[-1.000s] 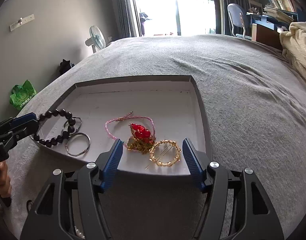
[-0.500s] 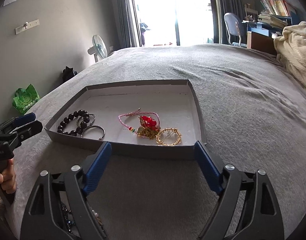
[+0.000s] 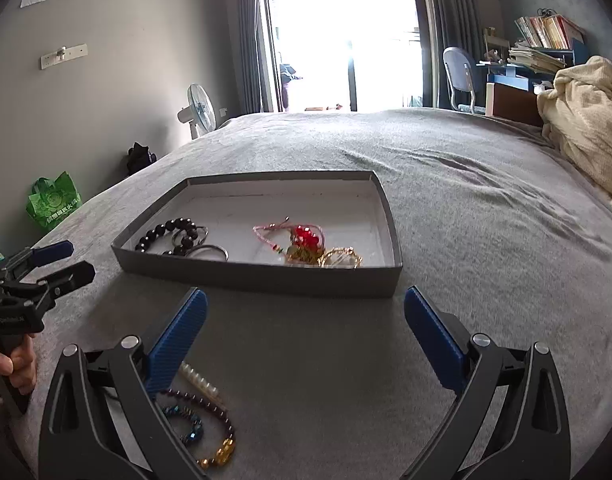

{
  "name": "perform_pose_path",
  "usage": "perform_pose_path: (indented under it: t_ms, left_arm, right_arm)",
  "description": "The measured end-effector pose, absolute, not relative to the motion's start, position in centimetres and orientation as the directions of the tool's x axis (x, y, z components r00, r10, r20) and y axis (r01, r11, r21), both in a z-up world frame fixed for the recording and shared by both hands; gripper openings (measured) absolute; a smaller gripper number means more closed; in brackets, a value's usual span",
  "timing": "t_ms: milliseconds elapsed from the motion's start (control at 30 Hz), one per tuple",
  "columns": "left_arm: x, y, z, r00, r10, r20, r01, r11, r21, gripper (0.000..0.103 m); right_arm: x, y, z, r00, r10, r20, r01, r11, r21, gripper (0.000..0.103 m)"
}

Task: Organize jewelry
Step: 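Grasp the black hair tie with the left gripper while the right gripper reaches the dark red bead bracelet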

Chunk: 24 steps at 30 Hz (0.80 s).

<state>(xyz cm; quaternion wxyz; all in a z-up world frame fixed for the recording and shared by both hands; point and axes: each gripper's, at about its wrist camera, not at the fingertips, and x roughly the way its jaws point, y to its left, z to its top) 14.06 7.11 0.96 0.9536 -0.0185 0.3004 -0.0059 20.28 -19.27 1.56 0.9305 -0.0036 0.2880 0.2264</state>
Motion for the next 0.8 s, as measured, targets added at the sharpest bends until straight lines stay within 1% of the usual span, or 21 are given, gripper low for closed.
perform_pose_path:
  t_ms: [333,600,700,800]
  left_arm:
    - [12.0,7.4,0.3,0.818,-0.027,-0.575,-0.023,0.997,-0.08,0.098]
    - [10.6,6.4,0.0,0.822,-0.032,-0.568,0.003,0.999,-0.052,0.098]
    - [10.4,6.2,0.0,0.82,-0.052,-0.569,0.024,0.998,-0.057,0.098]
    - [10.2,6.0,-0.2,0.811,-0.111,-0.574,0.08,0.994,-0.079,0.098]
  right_arm:
    - [18.3,-19.9,1.2,0.726,0.426,-0.54,-0.415,0.897,0.151,0.097]
    - [17.4,-19.9,1.0,0.72,0.43,-0.545,-0.416,0.896,0.157,0.097]
    - [17.1,-19.8,0.9,0.715,0.43,-0.551,-0.42,0.894,0.153,0.097]
    - [16.8,-19.7,0.7,0.706,0.435,-0.56,-0.426,0.891,0.155,0.097]
